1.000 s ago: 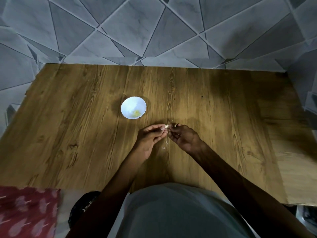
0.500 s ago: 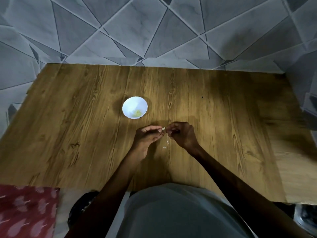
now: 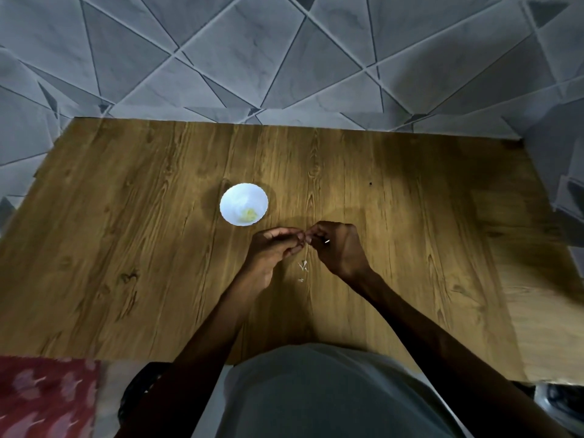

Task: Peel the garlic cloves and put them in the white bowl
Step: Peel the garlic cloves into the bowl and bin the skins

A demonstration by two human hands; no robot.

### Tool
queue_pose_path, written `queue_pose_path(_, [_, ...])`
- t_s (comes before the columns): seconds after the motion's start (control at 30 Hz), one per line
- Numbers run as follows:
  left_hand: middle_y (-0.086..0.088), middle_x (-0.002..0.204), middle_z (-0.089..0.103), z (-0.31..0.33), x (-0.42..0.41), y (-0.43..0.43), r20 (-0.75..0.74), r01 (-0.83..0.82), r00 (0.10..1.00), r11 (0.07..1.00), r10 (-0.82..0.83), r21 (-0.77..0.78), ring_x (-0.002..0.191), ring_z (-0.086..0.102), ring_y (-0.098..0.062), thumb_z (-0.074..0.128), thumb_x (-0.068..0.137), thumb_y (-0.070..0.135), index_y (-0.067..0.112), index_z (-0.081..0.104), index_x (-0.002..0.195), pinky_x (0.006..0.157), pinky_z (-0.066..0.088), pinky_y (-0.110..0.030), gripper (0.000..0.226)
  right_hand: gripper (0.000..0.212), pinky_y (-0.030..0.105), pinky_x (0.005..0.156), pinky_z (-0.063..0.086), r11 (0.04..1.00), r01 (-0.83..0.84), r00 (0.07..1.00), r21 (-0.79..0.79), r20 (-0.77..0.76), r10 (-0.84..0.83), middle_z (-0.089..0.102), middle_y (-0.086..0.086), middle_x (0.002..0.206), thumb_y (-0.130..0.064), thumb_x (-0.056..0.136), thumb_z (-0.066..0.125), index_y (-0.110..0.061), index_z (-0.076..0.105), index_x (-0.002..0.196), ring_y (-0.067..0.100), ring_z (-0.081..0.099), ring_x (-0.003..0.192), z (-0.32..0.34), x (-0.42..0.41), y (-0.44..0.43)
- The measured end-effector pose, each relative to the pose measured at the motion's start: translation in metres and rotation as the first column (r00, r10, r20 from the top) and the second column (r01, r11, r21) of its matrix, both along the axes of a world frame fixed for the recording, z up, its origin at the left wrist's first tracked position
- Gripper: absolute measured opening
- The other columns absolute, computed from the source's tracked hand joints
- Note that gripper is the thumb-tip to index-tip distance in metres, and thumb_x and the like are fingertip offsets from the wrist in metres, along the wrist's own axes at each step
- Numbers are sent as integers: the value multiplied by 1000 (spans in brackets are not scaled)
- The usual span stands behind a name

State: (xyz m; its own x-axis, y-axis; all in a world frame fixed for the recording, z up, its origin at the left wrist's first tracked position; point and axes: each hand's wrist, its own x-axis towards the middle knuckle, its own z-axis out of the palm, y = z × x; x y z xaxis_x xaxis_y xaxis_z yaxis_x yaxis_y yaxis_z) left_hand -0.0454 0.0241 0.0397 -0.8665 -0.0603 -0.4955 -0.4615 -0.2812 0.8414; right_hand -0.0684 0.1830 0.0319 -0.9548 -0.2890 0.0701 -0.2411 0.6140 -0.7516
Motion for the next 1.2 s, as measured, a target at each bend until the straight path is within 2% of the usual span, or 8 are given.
queue_pose_path(0.17, [-20,96,71,3,0,1,2,17,1000,1000,-17,21,89,71,-23,65,85,-7,-7,66,109,84,57,-26,24,4,22,64,56,999,41,999,-25,2,-41,74,-5,82,-13,89,70,-14,74,90,1,67,72,-1,2,1])
queue_pose_path(0.33, [-17,96,74,2,4,0,-35,36,999,998,-38,-54,93,72,-26,70,83,-2,3,71,101,88,56,-31,19,5,22,61,53,994,85,993,-73,92,-78,72,-5,78,-15,88,72,-11,75,90,2,65,64,-4,0,2])
queue_pose_path(0.47, [-21,99,71,5,5,3,-38,15,999,999,-17,-35,89,71,-24,68,84,-5,-7,67,110,83,57,-27,26,8,28,61,56,989,104,990,-107,106,-92,73,-2,77,-16,88,73,-8,76,89,4,65,62,-3,1,5])
queue_pose_path(0.7, [-26,102,70,10,7,6,13,-57,998,994,56,88,92,71,-28,67,85,-3,-6,69,100,85,58,-29,15,4,32,59,56,999,7,986,-47,-168,-14,73,-2,78,-14,89,70,-15,74,87,6,67,67,4,13,4])
queue_pose_path(0.87, [-25,103,70,10,15,6,3,-38,999,994,38,107,96,71,-30,67,83,-6,-9,66,108,89,56,-29,25,4,22,62,56,996,22,984,-84,-173,-36,74,-3,80,-12,88,73,-13,75,90,2,67,70,4,21,7])
queue_pose_path(1.03, [-24,103,71,8,27,7,-57,-10,998,999,12,45,99,70,-30,71,81,-5,-8,66,111,87,56,-29,30,3,9,59,48,976,124,992,-179,35,-119,71,-10,75,-13,87,74,-12,76,88,-5,65,65,3,25,7])
queue_pose_path(1.1, [-21,100,72,6,30,7,-97,13,995,1000,-16,-28,97,71,-29,71,81,-3,-4,69,107,87,56,-32,26,4,17,61,54,935,205,962,-288,237,-138,72,-3,75,-10,88,71,-10,76,89,1,66,63,4,28,7])
queue_pose_path(1.2, [-12,89,75,-3,32,5,-143,53,986,977,-84,-205,87,71,-25,72,81,0,8,74,96,85,56,-37,17,10,26,60,53,814,389,819,-431,567,-91,70,13,78,-8,90,69,0,74,94,15,62,63,10,32,8])
